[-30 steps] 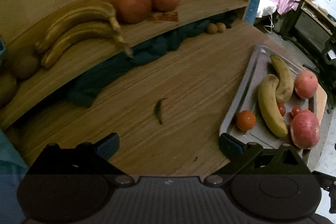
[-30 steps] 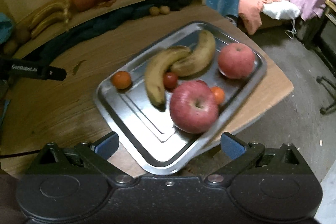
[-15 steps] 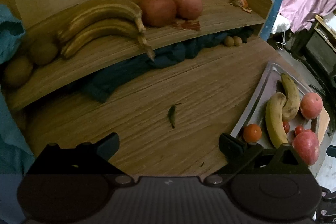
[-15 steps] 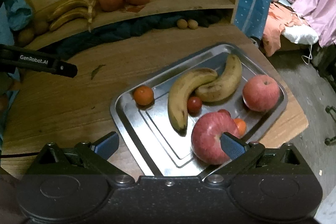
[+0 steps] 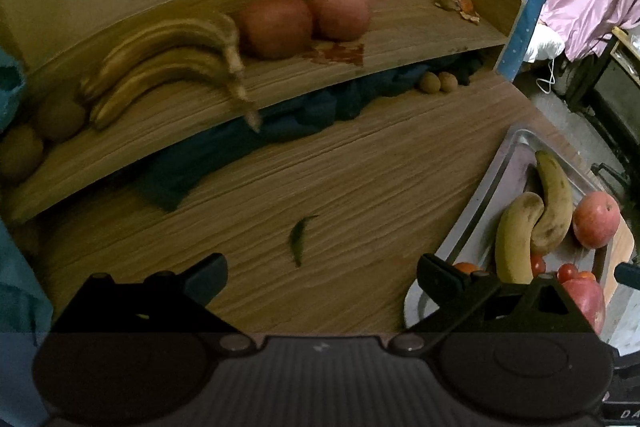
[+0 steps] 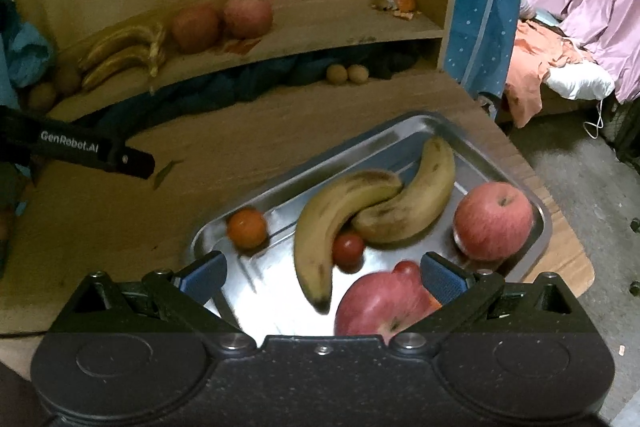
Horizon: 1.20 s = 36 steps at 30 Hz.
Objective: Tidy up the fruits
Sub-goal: 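Move both grippers away from the tray toward the two small brown fruits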
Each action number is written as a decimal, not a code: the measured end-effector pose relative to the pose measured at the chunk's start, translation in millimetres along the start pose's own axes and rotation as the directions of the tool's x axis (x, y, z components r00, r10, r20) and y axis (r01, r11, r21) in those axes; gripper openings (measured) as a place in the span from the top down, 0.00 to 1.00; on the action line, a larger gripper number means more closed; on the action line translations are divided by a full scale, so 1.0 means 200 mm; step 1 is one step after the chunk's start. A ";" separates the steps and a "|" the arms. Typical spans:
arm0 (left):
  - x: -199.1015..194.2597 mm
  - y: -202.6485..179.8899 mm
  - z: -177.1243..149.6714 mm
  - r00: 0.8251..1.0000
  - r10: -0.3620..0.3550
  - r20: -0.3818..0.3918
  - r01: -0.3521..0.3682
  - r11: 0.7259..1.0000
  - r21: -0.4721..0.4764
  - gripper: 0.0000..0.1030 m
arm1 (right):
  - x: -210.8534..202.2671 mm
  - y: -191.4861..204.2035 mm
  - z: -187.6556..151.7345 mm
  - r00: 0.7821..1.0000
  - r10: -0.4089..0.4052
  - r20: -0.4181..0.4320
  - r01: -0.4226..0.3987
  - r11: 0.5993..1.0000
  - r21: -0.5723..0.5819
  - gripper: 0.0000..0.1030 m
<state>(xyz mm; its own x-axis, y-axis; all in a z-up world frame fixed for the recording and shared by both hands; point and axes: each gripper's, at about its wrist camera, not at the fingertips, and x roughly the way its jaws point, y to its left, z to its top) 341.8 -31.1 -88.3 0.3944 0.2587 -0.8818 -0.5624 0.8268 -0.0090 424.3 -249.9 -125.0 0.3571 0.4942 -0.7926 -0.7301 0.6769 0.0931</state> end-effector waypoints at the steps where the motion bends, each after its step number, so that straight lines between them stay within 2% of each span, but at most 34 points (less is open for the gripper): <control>1: 0.01 -0.02 0.01 1.000 0.002 -0.004 -0.002 1.000 0.004 0.00 | 0.01 -0.02 0.01 1.000 -0.002 0.003 0.002 1.000 0.003 0.01; 11: 0.14 -0.22 0.18 1.000 0.007 -0.013 -0.006 1.000 0.014 0.00 | 0.10 -0.22 0.07 1.000 -0.007 -0.002 0.007 1.000 0.010 0.01; 20: 0.29 -0.40 0.34 0.996 0.091 -0.012 -0.091 0.996 0.013 0.00 | 0.23 -0.41 0.22 0.999 0.044 0.008 -0.044 0.999 0.012 0.01; 29: 0.44 -0.49 0.48 0.988 0.150 -0.026 -0.151 0.988 -0.041 0.00 | 0.40 -0.54 0.49 0.990 0.131 0.050 -0.126 0.988 -0.085 0.01; 36: 0.55 -0.48 0.55 0.985 0.156 -0.073 -0.164 0.977 -0.137 0.00 | 0.58 -0.61 0.66 0.982 0.188 -0.012 -0.186 0.963 -0.195 0.01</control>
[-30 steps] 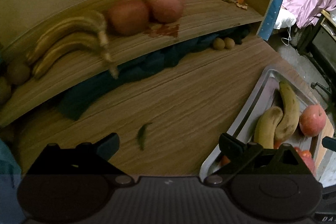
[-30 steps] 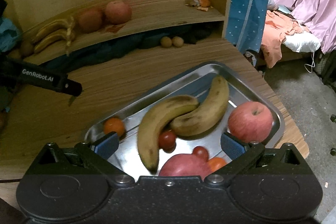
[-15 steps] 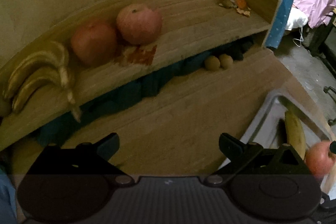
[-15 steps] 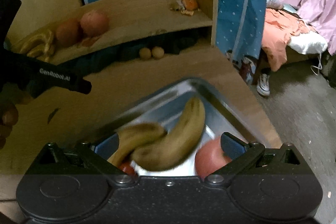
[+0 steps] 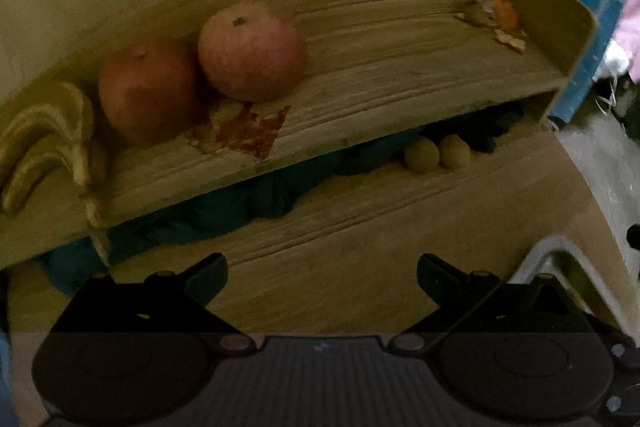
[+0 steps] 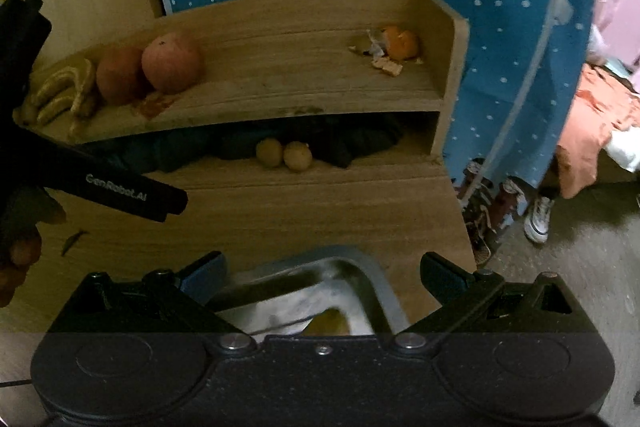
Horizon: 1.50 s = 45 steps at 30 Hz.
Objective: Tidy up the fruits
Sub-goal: 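Move both grippers away from the tray toward the two small brown fruits, then grasp a small brown fruit with the left gripper while the right gripper grasps the other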
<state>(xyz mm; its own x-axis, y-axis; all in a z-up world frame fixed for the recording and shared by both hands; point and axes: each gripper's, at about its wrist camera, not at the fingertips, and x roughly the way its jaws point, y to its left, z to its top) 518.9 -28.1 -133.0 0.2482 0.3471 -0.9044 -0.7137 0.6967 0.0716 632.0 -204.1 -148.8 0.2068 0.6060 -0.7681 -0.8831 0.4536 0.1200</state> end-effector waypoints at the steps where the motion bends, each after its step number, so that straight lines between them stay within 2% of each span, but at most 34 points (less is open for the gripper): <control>1: 0.02 0.01 0.01 1.000 -0.003 -0.005 0.003 1.000 -0.028 0.00 | 0.02 -0.02 0.02 1.000 0.015 0.000 -0.015 1.000 -0.013 0.01; 5: 0.07 0.01 0.05 1.000 -0.016 -0.001 0.015 0.994 -0.109 0.00 | 0.12 -0.06 0.09 0.999 0.051 0.006 -0.050 0.995 -0.088 0.01; 11: 0.13 -0.05 0.13 0.999 -0.019 0.033 0.023 0.993 -0.116 0.00 | 0.27 -0.07 0.20 0.991 0.135 0.024 -0.128 0.972 -0.200 0.03; 17: 0.16 -0.08 0.16 0.999 -0.035 0.037 0.039 0.991 -0.127 0.00 | 0.37 -0.05 0.25 0.983 0.185 0.020 -0.173 0.949 -0.262 0.14; 24: 0.19 -0.08 0.15 0.995 -0.090 0.053 0.097 0.984 -0.150 0.01 | 0.43 -0.02 0.27 0.976 0.216 0.003 -0.206 0.937 -0.284 0.27; 28: 0.19 -0.08 0.17 0.990 -0.126 0.069 0.135 0.980 -0.149 0.09 | 0.45 -0.02 0.28 0.979 0.204 -0.003 -0.196 0.936 -0.293 0.37; 33: 0.21 -0.11 0.18 0.986 -0.150 0.070 0.159 0.978 -0.137 0.18 | 0.47 -0.03 0.27 0.981 0.196 -0.008 -0.189 0.935 -0.299 0.42; 38: 0.25 -0.15 0.20 0.988 -0.141 0.059 0.148 0.979 -0.141 0.28 | 0.51 -0.03 0.28 0.980 0.200 -0.015 -0.195 0.932 -0.306 0.46; 42: 0.28 -0.16 0.21 0.990 -0.133 0.048 0.139 0.980 -0.143 0.39 | 0.53 -0.03 0.29 0.978 0.209 -0.017 -0.203 0.928 -0.313 0.51; 45: 0.30 -0.17 0.22 0.990 -0.136 0.042 0.141 0.979 -0.151 0.44 | 0.55 -0.03 0.30 0.977 0.213 -0.017 -0.207 0.924 -0.322 0.56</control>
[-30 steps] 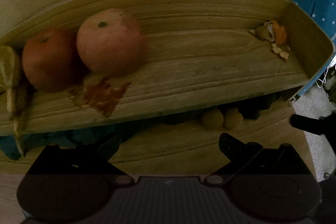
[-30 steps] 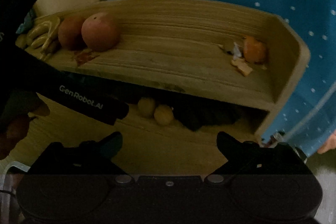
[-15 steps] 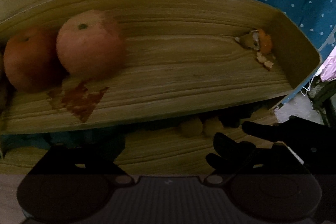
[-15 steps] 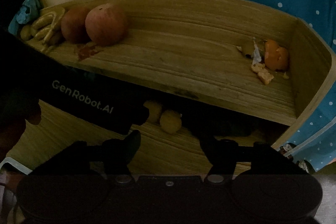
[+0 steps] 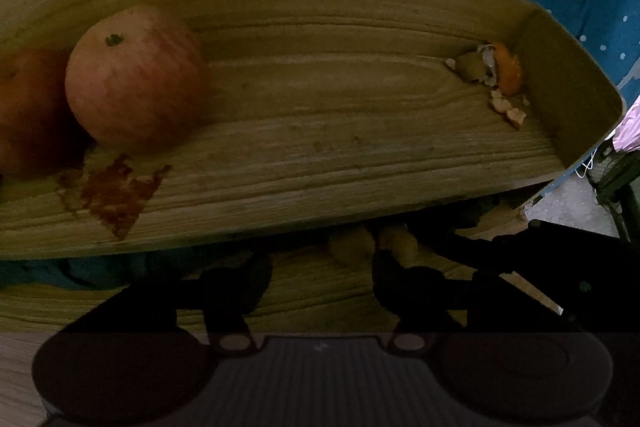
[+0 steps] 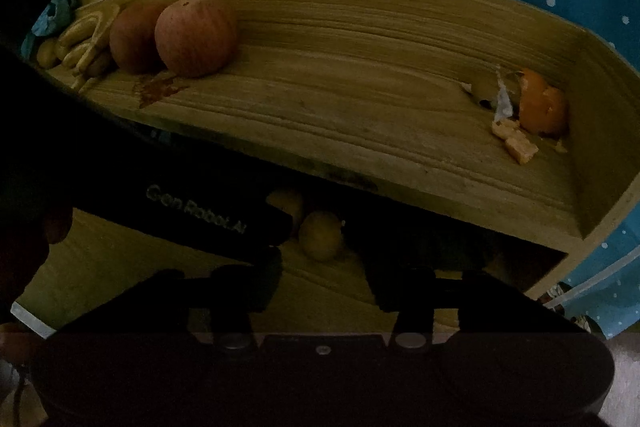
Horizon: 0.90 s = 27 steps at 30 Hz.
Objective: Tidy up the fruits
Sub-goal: 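Grasp a small brown fruit with the left gripper while the right gripper grasps the other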
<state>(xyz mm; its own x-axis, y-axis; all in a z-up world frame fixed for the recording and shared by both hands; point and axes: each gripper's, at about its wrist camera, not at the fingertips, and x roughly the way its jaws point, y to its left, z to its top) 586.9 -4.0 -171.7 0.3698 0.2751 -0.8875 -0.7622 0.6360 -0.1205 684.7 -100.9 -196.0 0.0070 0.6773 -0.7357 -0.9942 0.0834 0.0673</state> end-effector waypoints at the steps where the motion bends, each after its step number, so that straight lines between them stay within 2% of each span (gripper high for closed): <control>1: 0.02 -0.01 0.01 1.000 -0.002 -0.002 0.002 1.000 -0.002 0.45 | 0.01 0.00 0.00 1.000 0.000 -0.001 0.000 1.000 -0.002 0.58; 7: 0.05 -0.04 0.02 1.000 -0.015 -0.005 0.015 1.000 -0.006 0.48 | 0.03 -0.01 0.01 1.000 -0.003 0.001 0.003 1.000 -0.012 0.63; 14: 0.10 -0.07 0.05 1.000 -0.020 -0.005 0.020 1.000 -0.013 0.49 | 0.04 -0.02 0.02 1.000 0.000 0.012 0.001 1.000 -0.016 0.64; 20: 0.10 -0.10 0.05 0.999 -0.044 0.008 0.044 0.999 0.001 0.70 | 0.04 -0.02 0.02 1.000 0.001 0.016 -0.001 1.000 -0.015 0.71; 22: 0.11 -0.11 0.05 0.999 -0.042 0.011 0.042 0.999 0.007 0.70 | 0.04 -0.02 0.02 1.000 0.000 0.016 0.000 1.000 -0.010 0.74; 27: 0.07 -0.09 0.04 0.999 -0.048 0.009 0.048 0.999 0.010 0.71 | 0.02 -0.02 0.01 1.000 -0.001 0.017 0.001 1.000 -0.002 0.74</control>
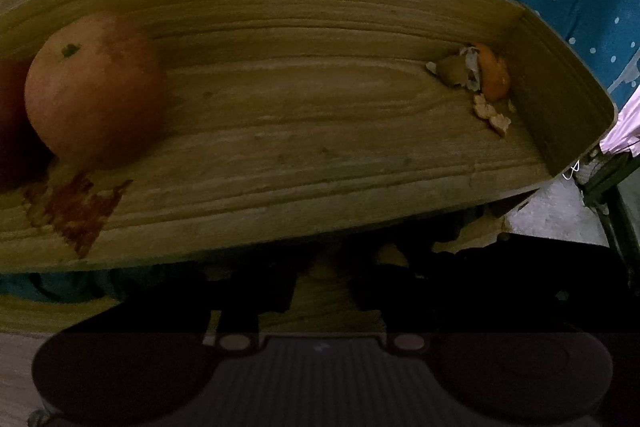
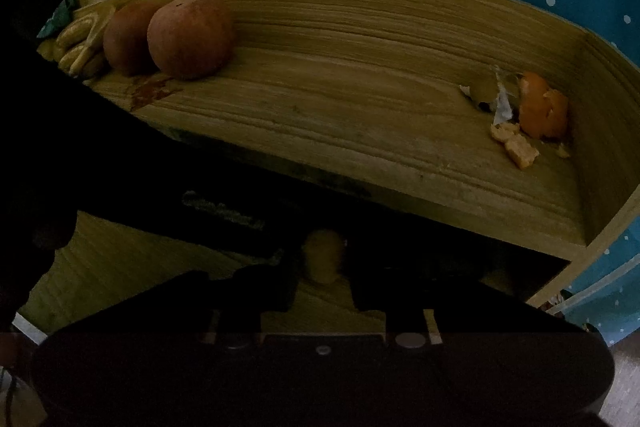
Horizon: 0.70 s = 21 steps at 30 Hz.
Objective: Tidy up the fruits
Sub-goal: 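Grasp a small brown fruit with the left gripper while the right gripper grasps the other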
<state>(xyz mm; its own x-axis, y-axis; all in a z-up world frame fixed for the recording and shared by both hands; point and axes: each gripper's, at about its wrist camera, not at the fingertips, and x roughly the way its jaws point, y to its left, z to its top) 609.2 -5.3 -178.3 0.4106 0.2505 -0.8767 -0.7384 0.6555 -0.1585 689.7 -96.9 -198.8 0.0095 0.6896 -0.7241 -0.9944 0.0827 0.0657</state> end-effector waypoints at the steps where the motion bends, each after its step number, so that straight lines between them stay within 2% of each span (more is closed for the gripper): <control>1: -0.01 0.01 0.00 1.000 0.000 -0.002 0.000 1.000 0.001 0.71 | 0.00 0.00 0.00 1.000 0.000 -0.001 0.000 1.000 0.003 0.74; 12: -0.05 0.02 -0.07 1.000 0.000 -0.029 0.001 1.000 0.024 0.71 | -0.09 0.03 -0.04 1.000 -0.018 -0.016 0.018 0.999 0.030 0.74; 21: -0.13 0.02 -0.11 0.999 -0.031 -0.025 0.033 0.997 0.066 0.71 | -0.21 0.08 -0.09 0.998 -0.058 -0.009 0.059 0.996 0.065 0.74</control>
<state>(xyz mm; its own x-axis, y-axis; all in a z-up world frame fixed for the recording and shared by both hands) 583.6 -25.1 -166.6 0.4202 0.2123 -0.8822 -0.6876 0.7090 -0.1569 671.2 -136.8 -179.6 0.0667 0.6768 -0.7332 -0.9831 0.1700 0.0675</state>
